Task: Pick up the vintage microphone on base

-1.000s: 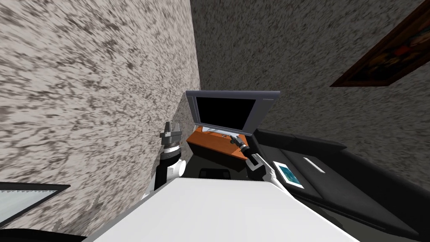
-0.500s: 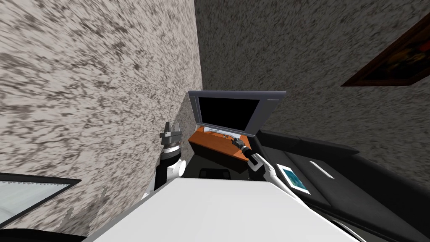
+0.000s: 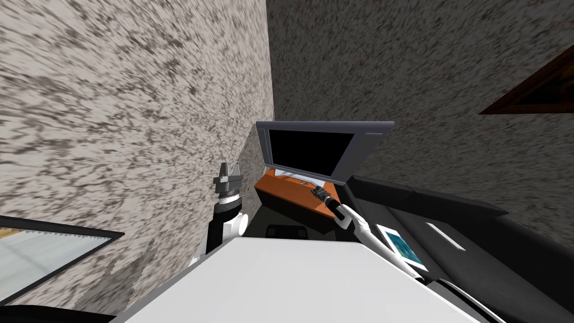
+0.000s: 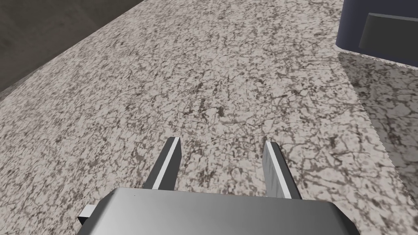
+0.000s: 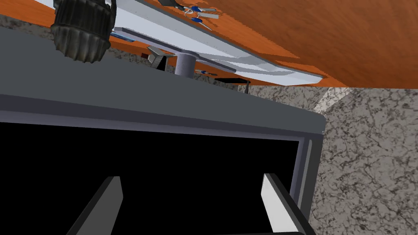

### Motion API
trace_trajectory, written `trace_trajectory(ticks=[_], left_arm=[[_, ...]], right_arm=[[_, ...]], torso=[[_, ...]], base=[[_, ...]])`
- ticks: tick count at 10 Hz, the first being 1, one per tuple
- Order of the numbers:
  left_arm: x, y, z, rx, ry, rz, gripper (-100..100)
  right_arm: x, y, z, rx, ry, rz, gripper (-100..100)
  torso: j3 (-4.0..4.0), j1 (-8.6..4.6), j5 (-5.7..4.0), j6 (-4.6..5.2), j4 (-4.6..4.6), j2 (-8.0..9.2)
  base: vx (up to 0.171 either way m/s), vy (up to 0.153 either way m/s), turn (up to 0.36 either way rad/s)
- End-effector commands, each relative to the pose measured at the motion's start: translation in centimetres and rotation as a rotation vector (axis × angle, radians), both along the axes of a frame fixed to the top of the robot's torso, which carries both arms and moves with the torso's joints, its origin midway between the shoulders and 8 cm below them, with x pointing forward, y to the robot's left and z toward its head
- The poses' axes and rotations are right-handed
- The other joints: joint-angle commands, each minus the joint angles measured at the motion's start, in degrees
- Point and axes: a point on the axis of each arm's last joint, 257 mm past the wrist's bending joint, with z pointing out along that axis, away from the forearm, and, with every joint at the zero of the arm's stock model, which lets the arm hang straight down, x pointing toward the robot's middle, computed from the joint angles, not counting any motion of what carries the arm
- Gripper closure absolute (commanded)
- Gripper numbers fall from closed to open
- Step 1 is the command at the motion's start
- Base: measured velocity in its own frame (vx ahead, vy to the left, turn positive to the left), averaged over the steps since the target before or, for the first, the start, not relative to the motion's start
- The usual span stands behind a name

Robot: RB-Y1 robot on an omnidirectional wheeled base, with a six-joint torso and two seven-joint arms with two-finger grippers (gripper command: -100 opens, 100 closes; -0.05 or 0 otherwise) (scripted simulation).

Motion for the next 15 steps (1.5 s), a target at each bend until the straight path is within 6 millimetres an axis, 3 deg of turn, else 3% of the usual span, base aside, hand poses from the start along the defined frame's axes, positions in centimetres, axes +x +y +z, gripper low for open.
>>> trace_trajectory(ticks=[1,3,9,12,15], left_arm=[[0.0,0.0,0.0,0.0,0.0,0.0,0],[0.0,0.0,0.0,0.0,0.0,0.0,0],[0.0,0.0,0.0,0.0,0.0,0.0,0],[0.0,0.0,0.0,0.0,0.0,0.0,0],[0.0,0.0,0.0,0.0,0.0,0.0,0]], right_arm=[[0.1,-1.3,-1.4,-0.11,0.018,0.02,-100],[-0.3,-2.1,-2.2,-0.118,0.037,0.009,-100],[-1.0,-7.5,-5.6,-0.406,0.108,0.051,-100],[-1.5,-10.9,-6.8,-0.578,0.146,0.085,-100],[-2.1,-13.1,-7.6,-0.661,0.177,0.095,-100]], torso=[[0.0,0.0,0.0,0.0,0.0,0.0],[0.0,0.02,0.0,0.0,0.0,0.0],[-0.02,0.05,0.01,-0.01,0.0,-0.03],[-0.01,0.02,0.0,0.01,0.0,-0.01],[0.0,0.01,0.0,0.0,0.0,0.01]], base=[[0.023,0.038,0.083],[0.011,0.021,0.013],[0.021,0.031,0.057],[0.024,0.036,0.057],[0.021,0.027,0.041]])
